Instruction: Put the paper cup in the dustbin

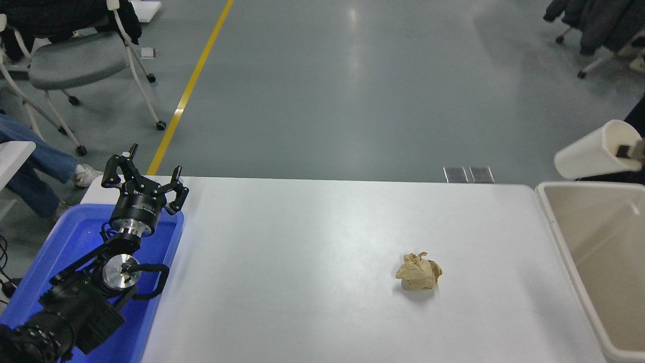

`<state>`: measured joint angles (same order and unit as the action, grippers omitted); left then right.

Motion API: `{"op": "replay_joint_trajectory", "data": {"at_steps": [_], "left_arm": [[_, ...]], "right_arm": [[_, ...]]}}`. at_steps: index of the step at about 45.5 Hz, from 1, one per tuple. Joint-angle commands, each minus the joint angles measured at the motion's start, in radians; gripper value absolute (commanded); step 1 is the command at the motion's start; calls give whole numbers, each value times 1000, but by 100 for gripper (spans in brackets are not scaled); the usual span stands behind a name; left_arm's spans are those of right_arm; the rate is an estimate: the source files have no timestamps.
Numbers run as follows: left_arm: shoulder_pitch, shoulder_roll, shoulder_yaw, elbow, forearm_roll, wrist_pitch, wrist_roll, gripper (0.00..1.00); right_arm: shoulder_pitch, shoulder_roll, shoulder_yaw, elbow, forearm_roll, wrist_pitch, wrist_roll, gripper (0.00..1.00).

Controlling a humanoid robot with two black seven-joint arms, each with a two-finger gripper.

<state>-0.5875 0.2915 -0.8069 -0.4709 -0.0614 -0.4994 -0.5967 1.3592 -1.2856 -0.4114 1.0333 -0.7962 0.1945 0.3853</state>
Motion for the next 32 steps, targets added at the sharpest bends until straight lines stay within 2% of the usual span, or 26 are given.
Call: {"op": "replay_joint_trajectory", "data": {"at_steps": [1, 17, 22, 32], "left_arm": [[0, 0, 0, 0, 0, -1, 0, 100], [0, 0, 0, 0, 0, -1, 0, 100], [0, 0, 0, 0, 0, 1, 0, 100], [0, 0, 0, 0, 0, 1, 0, 100]], "right_arm": [[-241, -57, 37, -101, 303, -118, 0, 0], [-569, 70, 48, -147, 747, -335, 9, 0], [-658, 127, 88, -183, 834, -348, 9, 0], [-833, 304, 198, -444, 911, -330, -5, 0]]}}
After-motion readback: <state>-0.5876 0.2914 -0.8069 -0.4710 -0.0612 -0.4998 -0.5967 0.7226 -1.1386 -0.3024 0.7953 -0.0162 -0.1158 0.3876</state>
